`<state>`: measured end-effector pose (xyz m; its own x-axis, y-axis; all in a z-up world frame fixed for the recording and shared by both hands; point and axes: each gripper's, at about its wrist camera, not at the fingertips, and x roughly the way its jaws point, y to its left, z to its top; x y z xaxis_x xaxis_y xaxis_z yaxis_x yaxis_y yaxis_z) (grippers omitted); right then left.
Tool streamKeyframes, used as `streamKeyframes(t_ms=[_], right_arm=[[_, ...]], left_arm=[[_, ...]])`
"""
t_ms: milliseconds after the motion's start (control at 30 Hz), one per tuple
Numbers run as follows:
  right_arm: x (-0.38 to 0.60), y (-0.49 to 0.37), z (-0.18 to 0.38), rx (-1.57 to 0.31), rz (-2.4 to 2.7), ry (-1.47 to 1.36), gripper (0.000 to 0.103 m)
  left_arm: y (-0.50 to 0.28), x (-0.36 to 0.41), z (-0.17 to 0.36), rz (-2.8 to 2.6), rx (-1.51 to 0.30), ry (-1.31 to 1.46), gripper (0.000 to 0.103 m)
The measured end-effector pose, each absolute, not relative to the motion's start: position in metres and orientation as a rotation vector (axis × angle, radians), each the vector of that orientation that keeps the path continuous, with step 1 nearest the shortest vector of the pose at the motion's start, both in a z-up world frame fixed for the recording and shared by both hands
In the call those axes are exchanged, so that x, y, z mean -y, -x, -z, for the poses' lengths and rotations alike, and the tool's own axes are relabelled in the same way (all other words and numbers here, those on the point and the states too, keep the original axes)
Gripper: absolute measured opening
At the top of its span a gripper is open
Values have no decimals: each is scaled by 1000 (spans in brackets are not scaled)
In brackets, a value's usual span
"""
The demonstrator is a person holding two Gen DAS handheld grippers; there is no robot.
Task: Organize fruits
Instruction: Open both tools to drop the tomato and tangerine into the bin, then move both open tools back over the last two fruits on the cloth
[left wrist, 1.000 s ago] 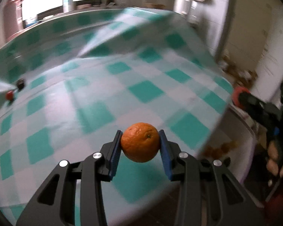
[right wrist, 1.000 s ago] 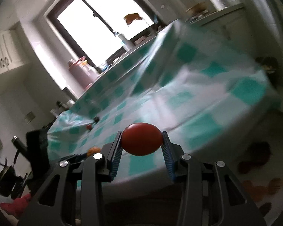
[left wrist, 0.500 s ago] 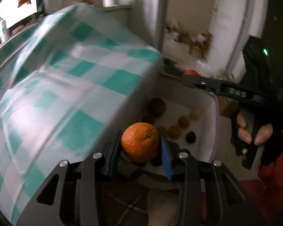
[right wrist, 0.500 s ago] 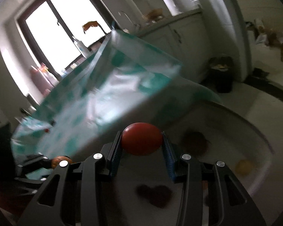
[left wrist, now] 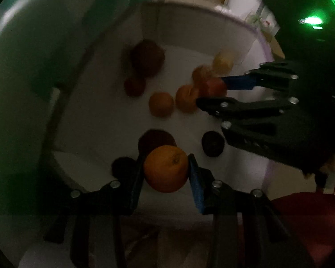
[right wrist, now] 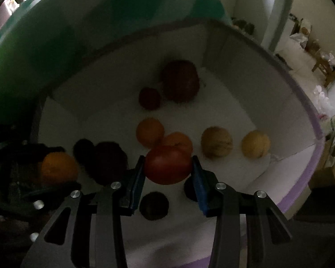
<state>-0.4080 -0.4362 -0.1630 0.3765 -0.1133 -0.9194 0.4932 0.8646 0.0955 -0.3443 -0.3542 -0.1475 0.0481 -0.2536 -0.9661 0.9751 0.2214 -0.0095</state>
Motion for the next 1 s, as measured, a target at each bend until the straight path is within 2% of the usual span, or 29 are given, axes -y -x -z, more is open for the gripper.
streamKeyframes(t_ms=[167, 433, 467, 600, 767, 833, 1000], right_arm=[[434, 399, 174, -1188, 399, -352, 41], [428, 394, 185, -1229, 399, -332, 41], [428, 394, 186, -1232, 402, -335, 42], [429, 396, 179, -1219, 414, -355, 61], [439, 399, 171, -1193, 442, -361, 64], [443, 400, 165, -1182, 458, -367, 67], [450, 405, 147, -1164, 495, -361, 75]], left_arm=[[335, 355, 166, 1103, -1141, -881, 39], [332, 351, 167, 1101, -1157, -848, 40], [331, 351, 167, 1103, -1158, -841, 42], [333, 350, 160, 1114, -1136, -815, 68], [334, 348, 151, 1122, -1099, -791, 74], [335, 345, 146, 1130, -1074, -786, 79], [346, 347, 132, 1160, -979, -794, 80]])
